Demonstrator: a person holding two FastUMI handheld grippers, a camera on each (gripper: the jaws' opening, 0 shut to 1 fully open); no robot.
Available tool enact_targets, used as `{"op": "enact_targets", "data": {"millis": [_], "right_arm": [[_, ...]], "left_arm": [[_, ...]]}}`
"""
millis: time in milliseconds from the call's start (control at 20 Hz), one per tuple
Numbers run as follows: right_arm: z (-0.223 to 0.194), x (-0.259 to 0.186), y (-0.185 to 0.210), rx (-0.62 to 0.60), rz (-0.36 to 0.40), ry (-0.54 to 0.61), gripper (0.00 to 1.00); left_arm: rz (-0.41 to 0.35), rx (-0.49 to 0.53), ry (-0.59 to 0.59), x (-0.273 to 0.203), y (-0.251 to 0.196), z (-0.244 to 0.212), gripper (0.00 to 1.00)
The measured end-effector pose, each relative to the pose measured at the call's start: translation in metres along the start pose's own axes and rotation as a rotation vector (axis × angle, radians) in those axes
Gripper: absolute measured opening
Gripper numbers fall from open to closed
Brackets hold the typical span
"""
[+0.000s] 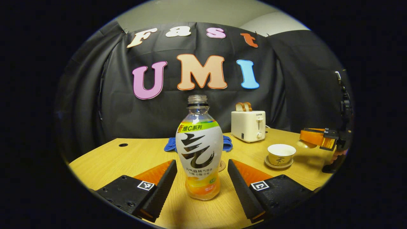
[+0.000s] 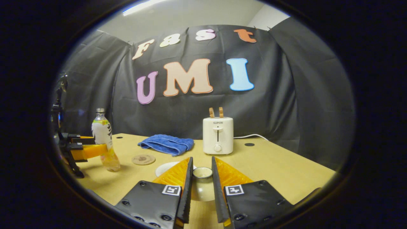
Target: Open the teacup lid with one hand, grasp the water bottle and pour water into the teacup with the other hand; after pouring, place the water bottle on the coaster and then close the teacup lid.
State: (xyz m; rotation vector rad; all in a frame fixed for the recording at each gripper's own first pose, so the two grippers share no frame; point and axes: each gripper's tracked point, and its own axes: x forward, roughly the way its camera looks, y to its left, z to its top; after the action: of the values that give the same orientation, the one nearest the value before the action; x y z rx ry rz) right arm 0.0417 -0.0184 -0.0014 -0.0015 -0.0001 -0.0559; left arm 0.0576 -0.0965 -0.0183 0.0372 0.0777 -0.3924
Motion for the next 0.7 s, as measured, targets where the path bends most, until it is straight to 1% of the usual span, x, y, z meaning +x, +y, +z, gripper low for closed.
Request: {"op": "enact_targets", "data": {"millis": [150, 200, 250, 350, 450, 500, 600, 700], "right_arm": [[0.0, -0.002, -0.008, 0.0, -0.02, -0.003, 0.36], [0.001, -0.003, -0.008, -0.001, -0.02, -0.003, 0.36], [0.001, -0.004, -0.007, -0.001, -0.016, -0.003, 0.36], [0.001, -0.004, -0.009, -0.001, -0.013, -0.003, 0.36], [0.0, -0.004, -0.01, -0.001, -0.016, -0.003, 0.36], [0.001, -0.005, -0.01, -0.001, -0.016, -0.003, 0.36], [0.001, -0.006, -0.01, -0.001, -0.016, -0.003, 0.36], [0.002, -0.008, -0.011, -0.001, -0.014, -0.002, 0.36]], "left_arm": [[0.018, -0.001, 0.037, 0.01, 0.002, -0.004, 0.94], [0.023, -0.003, 0.04, 0.014, 0.002, -0.004, 0.92], [0.028, -0.004, 0.043, 0.017, 0.003, -0.004, 0.93], [0.037, 0.001, 0.048, 0.024, 0.003, -0.005, 0.92], [0.045, 0.014, 0.048, 0.03, 0.002, -0.005, 0.83], [0.052, 0.021, 0.053, 0.031, 0.004, -0.006, 0.76], [0.067, 0.034, 0.068, 0.032, 0.004, -0.009, 0.67], [0.077, 0.054, 0.075, 0.036, 0.002, -0.009, 0.64]]}}
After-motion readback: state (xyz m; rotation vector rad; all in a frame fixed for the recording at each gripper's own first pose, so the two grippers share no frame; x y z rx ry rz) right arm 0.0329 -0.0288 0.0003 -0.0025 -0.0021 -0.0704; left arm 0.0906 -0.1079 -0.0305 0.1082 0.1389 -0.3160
